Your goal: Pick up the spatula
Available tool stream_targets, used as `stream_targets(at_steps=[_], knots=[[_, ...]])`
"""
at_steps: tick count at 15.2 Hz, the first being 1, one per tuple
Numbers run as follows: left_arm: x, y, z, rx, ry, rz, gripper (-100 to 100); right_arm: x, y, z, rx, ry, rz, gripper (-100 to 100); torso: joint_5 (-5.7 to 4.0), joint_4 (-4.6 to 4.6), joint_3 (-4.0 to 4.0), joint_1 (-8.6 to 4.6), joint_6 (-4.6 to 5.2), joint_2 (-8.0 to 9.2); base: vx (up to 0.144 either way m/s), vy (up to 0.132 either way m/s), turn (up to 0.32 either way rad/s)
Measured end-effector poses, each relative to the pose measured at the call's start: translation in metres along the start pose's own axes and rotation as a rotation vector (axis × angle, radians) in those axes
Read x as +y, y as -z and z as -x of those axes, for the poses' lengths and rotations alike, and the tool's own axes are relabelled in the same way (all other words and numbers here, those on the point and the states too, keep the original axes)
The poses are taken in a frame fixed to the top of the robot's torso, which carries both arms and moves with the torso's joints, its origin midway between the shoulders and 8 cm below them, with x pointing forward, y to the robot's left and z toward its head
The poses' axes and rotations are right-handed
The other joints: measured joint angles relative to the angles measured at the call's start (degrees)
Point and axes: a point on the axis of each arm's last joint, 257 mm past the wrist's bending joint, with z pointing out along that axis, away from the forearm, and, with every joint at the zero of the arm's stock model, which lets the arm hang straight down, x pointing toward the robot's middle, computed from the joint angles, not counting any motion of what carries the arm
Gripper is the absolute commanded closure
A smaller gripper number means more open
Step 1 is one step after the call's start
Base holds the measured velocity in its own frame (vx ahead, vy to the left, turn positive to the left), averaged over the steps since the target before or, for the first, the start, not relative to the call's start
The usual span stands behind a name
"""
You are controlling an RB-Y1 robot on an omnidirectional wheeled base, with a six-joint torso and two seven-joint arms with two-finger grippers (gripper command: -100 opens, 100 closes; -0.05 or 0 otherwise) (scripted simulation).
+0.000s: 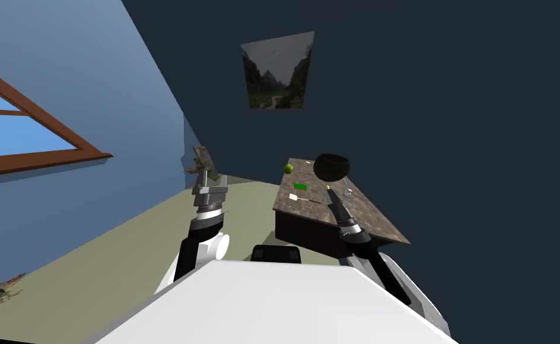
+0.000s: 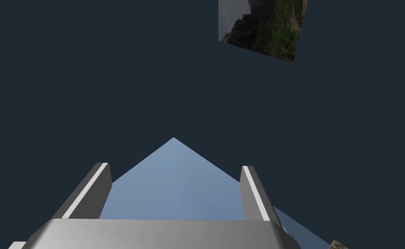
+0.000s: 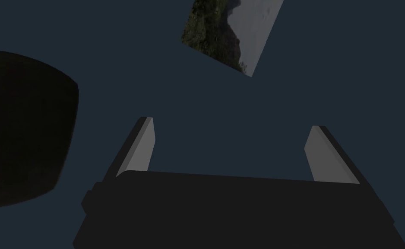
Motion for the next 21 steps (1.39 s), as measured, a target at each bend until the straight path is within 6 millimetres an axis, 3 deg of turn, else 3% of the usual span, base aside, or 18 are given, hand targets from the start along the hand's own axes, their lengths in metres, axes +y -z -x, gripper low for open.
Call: stream_targets(at_steps=[8, 16, 21], knots=[[0.0, 0.0, 0.0, 0.0, 0.0, 0.0, 0, -0.036, 0.026, -0.019, 0.175, 0.09, -0.098, -100, 0.02, 0.0, -0.01, 0.04, 0.02, -0.02, 0.0, 0.066, 0.091], [0.0, 0.0, 0.0, 0.0, 0.0, 0.0, 0, -0.076, 0.069, -0.039, 0.37, 0.189, -0.212, -100, 0.02, -0.01, -0.03, 0.08, 0.0, -0.05, 0.007, 0.067, 0.103], [0.0, 0.0, 0.0, 0.0, 0.0, 0.0, 0, -0.095, 0.089, -0.04, 0.477, 0.244, -0.257, -100, 0.01, -0.01, -0.03, -0.01, 0.02, -0.06, 0.009, 0.053, 0.098]])
